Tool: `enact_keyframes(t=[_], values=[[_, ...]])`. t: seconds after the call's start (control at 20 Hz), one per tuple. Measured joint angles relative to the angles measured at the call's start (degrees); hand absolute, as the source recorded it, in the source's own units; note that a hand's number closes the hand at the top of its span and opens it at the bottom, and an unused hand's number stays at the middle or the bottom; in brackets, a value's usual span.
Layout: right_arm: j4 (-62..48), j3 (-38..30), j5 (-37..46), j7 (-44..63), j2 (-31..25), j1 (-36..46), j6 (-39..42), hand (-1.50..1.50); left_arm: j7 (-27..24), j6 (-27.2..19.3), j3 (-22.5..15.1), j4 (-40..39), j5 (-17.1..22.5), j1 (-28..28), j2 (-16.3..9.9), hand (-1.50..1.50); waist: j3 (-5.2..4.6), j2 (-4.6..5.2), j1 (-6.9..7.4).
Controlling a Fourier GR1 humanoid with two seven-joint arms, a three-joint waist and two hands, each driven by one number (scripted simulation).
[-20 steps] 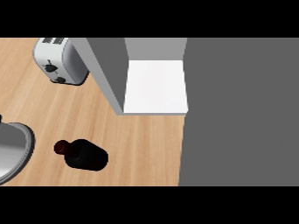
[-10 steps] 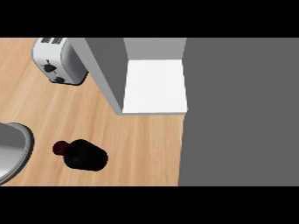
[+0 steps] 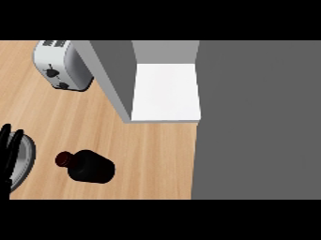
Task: Pick up the wine, place it into the cabinet and close the cabinet
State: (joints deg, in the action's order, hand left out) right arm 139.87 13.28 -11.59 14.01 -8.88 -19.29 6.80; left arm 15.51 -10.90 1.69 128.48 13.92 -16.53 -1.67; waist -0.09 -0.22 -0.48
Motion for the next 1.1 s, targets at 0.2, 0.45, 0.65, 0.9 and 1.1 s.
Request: enact_keyframes(t=[0.2,0.45,0.65,0.9,1.1], values=[[0.0,-1.0,-0.1,0.4,-0.2,0.3,0.6,-1.50,-5.0,0.4,2.0,-5.1,-1.0,0.3,0.8,-1.50,0.03,0.07,-0.04],[-0.1,-0.7,-0.1,0.3,0.0,-0.2,1.3,-1.50,-13.2,1.7,4.1,-13.4,-1.1,-0.7,1.1,-1.50,0.03,0.08,-0.05],[-0.1,-0.7,-0.1,-0.3,0.3,-1.2,2.0,-1.50,-18.0,4.2,5.3,-20.1,-0.1,-1.2,1.0,-1.50,0.04,0.09,-0.07],[-0.3,-1.9,-0.3,-0.4,0.4,-0.7,2.8,-1.50,-24.1,8.1,6.2,-29.3,0.9,-0.7,1.0,-1.50,0.04,0.13,-0.03],[-0.6,-1.8,-0.4,-1.1,1.1,-1.3,3.4,-1.50,-28.4,11.4,6.8,-36.7,2.0,0.6,0.9,-1.50,0.05,0.14,-0.06]])
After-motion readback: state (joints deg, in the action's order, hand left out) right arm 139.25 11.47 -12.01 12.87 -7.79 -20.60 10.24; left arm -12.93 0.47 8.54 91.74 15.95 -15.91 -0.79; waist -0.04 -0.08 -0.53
